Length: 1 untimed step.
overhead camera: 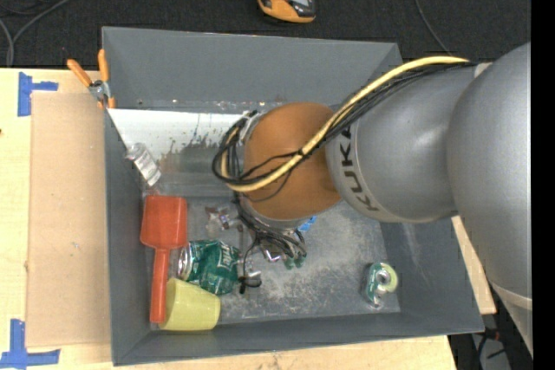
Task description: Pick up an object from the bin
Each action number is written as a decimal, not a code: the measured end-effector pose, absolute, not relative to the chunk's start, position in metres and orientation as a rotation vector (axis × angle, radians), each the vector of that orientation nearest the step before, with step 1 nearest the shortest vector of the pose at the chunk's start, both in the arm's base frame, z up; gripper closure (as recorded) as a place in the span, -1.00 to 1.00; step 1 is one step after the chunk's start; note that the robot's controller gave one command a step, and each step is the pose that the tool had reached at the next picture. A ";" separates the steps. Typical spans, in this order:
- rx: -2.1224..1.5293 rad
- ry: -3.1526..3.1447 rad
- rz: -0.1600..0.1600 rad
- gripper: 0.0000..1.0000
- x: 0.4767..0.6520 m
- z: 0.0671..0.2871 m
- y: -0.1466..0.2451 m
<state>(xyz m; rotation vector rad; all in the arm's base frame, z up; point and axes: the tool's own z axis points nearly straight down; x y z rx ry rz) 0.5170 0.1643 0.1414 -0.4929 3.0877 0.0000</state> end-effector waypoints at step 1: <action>-0.397 3.104 0.003 -1.00 0.522 0.145 0.171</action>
Offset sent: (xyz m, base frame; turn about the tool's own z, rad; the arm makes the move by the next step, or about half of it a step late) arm 0.0179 0.0062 0.0178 -0.0144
